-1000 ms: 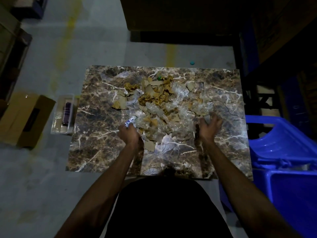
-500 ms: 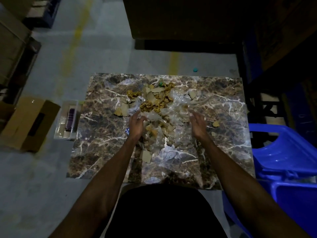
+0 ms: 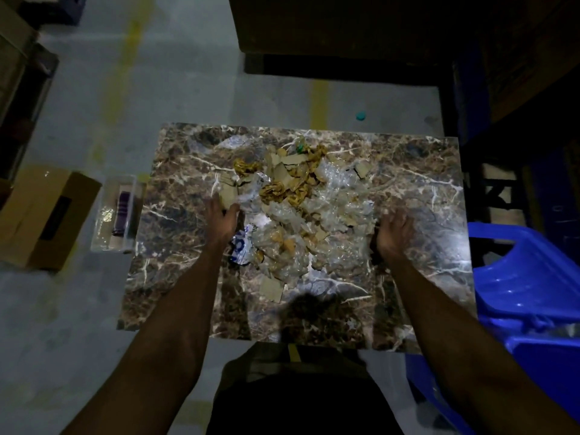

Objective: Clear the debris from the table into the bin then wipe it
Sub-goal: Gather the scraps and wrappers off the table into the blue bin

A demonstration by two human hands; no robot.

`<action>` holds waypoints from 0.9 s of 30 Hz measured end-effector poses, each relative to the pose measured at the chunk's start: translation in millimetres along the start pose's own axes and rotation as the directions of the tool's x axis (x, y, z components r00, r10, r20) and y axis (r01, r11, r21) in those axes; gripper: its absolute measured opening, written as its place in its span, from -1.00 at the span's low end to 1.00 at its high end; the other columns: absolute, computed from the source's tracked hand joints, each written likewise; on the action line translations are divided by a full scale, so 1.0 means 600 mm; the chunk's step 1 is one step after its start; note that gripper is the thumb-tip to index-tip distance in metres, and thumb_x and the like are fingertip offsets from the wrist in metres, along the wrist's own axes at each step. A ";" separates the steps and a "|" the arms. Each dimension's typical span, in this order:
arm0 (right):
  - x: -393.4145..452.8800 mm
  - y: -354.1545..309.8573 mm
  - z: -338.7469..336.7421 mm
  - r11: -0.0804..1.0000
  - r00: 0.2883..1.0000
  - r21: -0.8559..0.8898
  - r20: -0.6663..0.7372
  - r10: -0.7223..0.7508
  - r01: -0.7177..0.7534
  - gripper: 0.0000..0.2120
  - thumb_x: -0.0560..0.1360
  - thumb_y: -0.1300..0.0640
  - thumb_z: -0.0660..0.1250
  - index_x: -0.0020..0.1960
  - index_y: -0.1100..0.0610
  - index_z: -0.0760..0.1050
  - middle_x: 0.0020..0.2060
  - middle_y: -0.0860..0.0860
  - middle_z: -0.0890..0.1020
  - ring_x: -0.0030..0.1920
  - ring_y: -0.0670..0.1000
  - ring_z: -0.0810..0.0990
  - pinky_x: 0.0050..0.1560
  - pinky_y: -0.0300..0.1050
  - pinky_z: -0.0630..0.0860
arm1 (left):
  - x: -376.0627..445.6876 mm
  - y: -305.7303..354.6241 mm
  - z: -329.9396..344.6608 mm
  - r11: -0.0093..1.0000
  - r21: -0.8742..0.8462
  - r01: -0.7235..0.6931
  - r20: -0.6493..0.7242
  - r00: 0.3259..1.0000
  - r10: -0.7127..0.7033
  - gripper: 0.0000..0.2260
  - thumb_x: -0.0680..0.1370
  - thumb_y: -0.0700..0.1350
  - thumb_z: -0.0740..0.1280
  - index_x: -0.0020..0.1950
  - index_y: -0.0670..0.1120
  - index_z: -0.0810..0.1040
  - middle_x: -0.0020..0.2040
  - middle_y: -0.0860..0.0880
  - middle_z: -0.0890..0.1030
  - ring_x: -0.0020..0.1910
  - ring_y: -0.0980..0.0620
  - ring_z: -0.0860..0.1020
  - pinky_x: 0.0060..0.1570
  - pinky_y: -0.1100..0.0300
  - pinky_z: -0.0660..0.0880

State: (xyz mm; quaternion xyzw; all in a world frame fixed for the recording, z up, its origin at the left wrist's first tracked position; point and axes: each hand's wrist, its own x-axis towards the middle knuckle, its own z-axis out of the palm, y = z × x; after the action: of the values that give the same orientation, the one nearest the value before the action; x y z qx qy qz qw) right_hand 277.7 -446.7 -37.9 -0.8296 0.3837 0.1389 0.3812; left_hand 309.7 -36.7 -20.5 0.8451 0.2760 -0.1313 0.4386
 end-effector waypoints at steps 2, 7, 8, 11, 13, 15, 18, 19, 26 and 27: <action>-0.017 0.003 0.025 0.991 0.990 -0.035 0.045 -0.130 0.132 -0.40 0.73 -0.21 -0.09 0.70 0.00 -0.06 0.68 0.11 -0.13 0.66 0.16 -0.20 0.62 0.24 -0.23 | 0.005 -0.005 0.014 1.000 0.028 -0.015 0.045 0.999 0.014 -0.28 0.62 0.22 0.22 0.68 -0.04 0.07 0.67 -0.13 0.08 0.64 -0.17 0.07 0.62 -0.12 0.05; -0.054 -0.008 0.072 0.956 0.940 0.085 0.175 -0.291 0.280 -0.11 0.51 -0.56 -0.23 0.69 -0.09 -0.12 0.68 -0.05 -0.09 0.67 0.03 -0.13 0.64 0.24 -0.19 | -0.034 0.010 0.060 0.996 0.071 -0.062 0.122 0.991 0.053 -0.41 0.69 0.21 0.16 0.67 0.03 0.16 0.69 -0.07 0.05 0.65 -0.10 0.01 0.58 -0.17 -0.03; -0.052 -0.007 0.072 0.952 0.936 0.136 0.189 -0.295 0.273 -0.09 0.49 -0.59 -0.20 0.69 -0.11 -0.08 0.68 -0.04 -0.02 0.67 0.05 -0.05 0.64 0.26 -0.11 | -0.034 0.008 0.064 0.997 0.030 -0.069 0.137 0.988 0.064 -0.42 0.67 0.26 0.17 0.65 0.08 0.22 0.68 -0.05 0.11 0.65 -0.11 0.05 0.59 -0.20 0.01; -0.053 -0.006 0.051 0.919 0.949 0.349 0.180 -0.259 0.185 -0.18 0.53 -0.56 -0.05 0.65 -0.16 0.10 0.58 -0.03 0.27 0.55 0.08 0.26 0.59 0.27 0.10 | -0.022 -0.017 0.067 0.992 -0.110 -0.059 0.104 0.992 0.071 -0.37 0.57 0.42 0.20 0.55 0.15 0.37 0.59 0.00 0.33 0.59 -0.11 0.25 0.55 -0.20 0.20; -0.078 -0.002 0.027 0.910 0.974 0.385 0.093 -0.204 0.154 -0.23 0.58 -0.48 -0.03 0.65 -0.09 0.16 0.61 -0.03 0.26 0.59 0.03 0.23 0.62 0.20 0.11 | -0.054 -0.017 0.055 0.984 -0.136 -0.112 -0.005 0.994 0.112 -0.47 0.62 0.25 0.25 0.53 0.04 0.44 0.56 -0.05 0.36 0.55 -0.06 0.31 0.51 -0.09 0.29; -0.109 0.014 0.007 0.905 0.981 0.382 -0.017 -0.195 0.187 -0.24 0.59 -0.47 0.00 0.62 -0.04 0.27 0.60 -0.04 0.31 0.60 0.01 0.24 0.61 0.19 0.15 | -0.110 -0.005 0.038 0.961 -0.230 -0.153 -0.085 0.987 0.137 -0.61 0.67 0.07 0.31 0.46 -0.04 0.51 0.44 -0.03 0.47 0.37 0.14 0.47 0.33 0.06 0.46; -0.170 0.042 0.008 0.890 0.970 0.393 -0.024 -0.241 0.231 -0.35 0.65 -0.34 0.08 0.57 0.04 0.37 0.56 0.01 0.38 0.57 0.02 0.30 0.59 0.12 0.20 | -0.189 -0.016 0.051 0.924 -0.362 -0.124 -0.141 0.987 0.077 -0.71 0.67 -0.20 0.34 0.40 -0.13 0.53 0.34 -0.04 0.52 0.14 0.36 0.53 0.11 0.33 0.48; -0.190 0.045 0.018 0.899 0.965 0.372 0.028 -0.261 0.233 -0.42 0.69 -0.25 0.10 0.58 0.06 0.35 0.58 0.00 0.35 0.57 -0.01 0.27 0.58 0.04 0.18 | -0.214 -0.017 0.063 0.918 -0.380 -0.115 -0.118 0.990 0.075 -0.70 0.66 -0.22 0.33 0.41 -0.13 0.52 0.36 -0.06 0.53 0.19 0.27 0.54 0.14 0.34 0.49; -0.251 0.023 0.085 0.936 0.951 0.299 0.186 -0.246 0.184 -0.49 0.73 -0.06 0.13 0.64 0.07 0.18 0.59 -0.07 0.23 0.59 -0.08 0.16 0.55 -0.15 0.06 | -0.308 -0.013 0.145 0.946 -0.190 -0.262 -0.040 0.965 0.259 -0.51 0.64 0.06 0.31 0.53 -0.09 0.41 0.52 -0.05 0.42 0.54 0.01 0.33 0.51 -0.10 0.33; -0.257 0.013 0.079 0.919 0.952 0.345 0.163 -0.259 0.191 -0.53 0.73 -0.04 0.15 0.61 0.02 0.22 0.53 -0.13 0.27 0.53 -0.17 0.18 0.53 -0.18 0.09 | -0.307 -0.012 0.145 0.950 -0.114 -0.291 -0.105 0.954 0.280 -0.51 0.63 0.06 0.29 0.52 -0.10 0.42 0.52 -0.06 0.42 0.55 -0.03 0.31 0.51 -0.13 0.29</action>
State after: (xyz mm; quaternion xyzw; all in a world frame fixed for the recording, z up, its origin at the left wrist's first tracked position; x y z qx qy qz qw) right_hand 171.9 -333.1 7.1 -0.7754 0.2613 0.1137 0.5636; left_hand 157.6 -168.7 9.8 0.8512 0.1778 -0.0112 0.4936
